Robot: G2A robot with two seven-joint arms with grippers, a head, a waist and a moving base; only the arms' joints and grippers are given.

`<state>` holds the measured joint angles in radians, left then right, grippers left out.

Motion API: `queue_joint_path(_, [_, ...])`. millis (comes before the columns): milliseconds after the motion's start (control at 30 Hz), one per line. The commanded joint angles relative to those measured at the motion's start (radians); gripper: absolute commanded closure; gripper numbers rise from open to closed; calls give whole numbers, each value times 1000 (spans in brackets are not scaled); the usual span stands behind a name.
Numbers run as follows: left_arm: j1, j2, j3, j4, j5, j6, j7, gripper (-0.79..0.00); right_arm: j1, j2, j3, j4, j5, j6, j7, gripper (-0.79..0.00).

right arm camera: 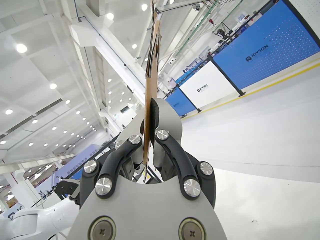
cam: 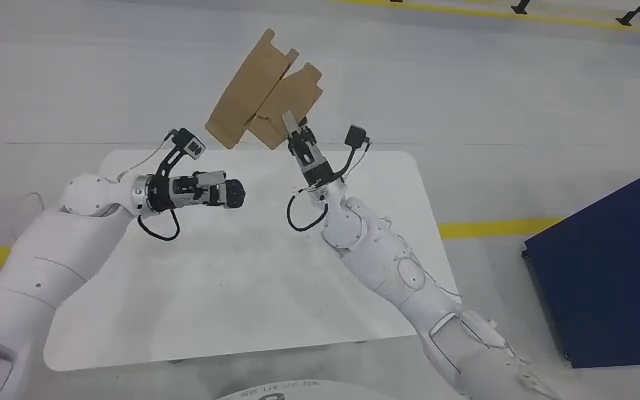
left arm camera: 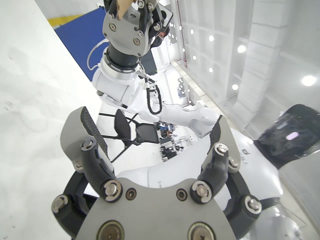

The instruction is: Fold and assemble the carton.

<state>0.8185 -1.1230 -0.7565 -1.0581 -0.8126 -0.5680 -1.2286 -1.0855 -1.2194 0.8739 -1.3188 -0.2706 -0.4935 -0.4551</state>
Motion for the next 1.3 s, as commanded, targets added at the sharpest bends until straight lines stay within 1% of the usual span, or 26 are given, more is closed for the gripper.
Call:
queue_joint_path(0, [15,-5,6,-30,113,-43,110,-785,0,0,0,0,0,0,0,0])
queue_joint_path(67, [26,-11,6,-43,165,-71,193,-785,-11,-2,-1,-17,3,6,22,0])
queue_joint_path(167, [33,-20,-5,-42,146,-86,264,-785,-23,-7,1,-39,-1,13,43,0])
queue_joint_path(267, [29,-31,-13,-21,118,-98,284,-785,-32,-15,-1,-52,-5,10,45,0])
queue_joint_path(533, [8,-64,-8,37,64,-123,288,-785,-53,-38,-6,-71,-27,11,16,0])
queue_joint_path(600, [1,-71,-7,49,63,-126,290,-690,-58,-43,-9,-73,-36,5,15,0])
queue_joint_path(667, [-8,-78,-8,64,63,-123,295,-653,-61,-47,-8,-72,-39,0,21,0])
queue_joint_path(700, [-12,-81,-9,71,64,-123,298,-619,-62,-49,-7,-71,-40,-1,25,0])
queue_joint_path(733, [-16,-84,-11,78,64,-125,301,-486,-63,-51,-6,-70,-41,-3,29,0])
queue_joint_path(800, [-20,-89,-15,90,67,-132,309,-379,-65,-55,-2,-69,-44,-5,34,0])
queue_joint_path(867, [-22,-94,-17,98,67,-135,311,-339,-69,-58,1,-70,-48,-6,37,0])
queue_joint_path(900, [-23,-96,-18,101,69,-136,310,-299,-71,-60,4,-70,-49,-7,39,0])
queue_joint_path(1000, [-24,-103,-21,110,75,-143,311,-237,-76,-64,11,-72,-51,-10,44,0])
queue_joint_path(1100, [-23,-108,-28,117,79,-151,313,-89,-81,-68,19,-73,-55,-12,50,0])
queue_joint_path(1167, [-21,-110,-34,119,82,-157,313,-9,-85,-71,24,-75,-57,-15,55,0])
queue_joint_path(1267, [-18,-112,-45,120,89,-164,314,0,-90,-75,32,-76,-59,-15,65,0])
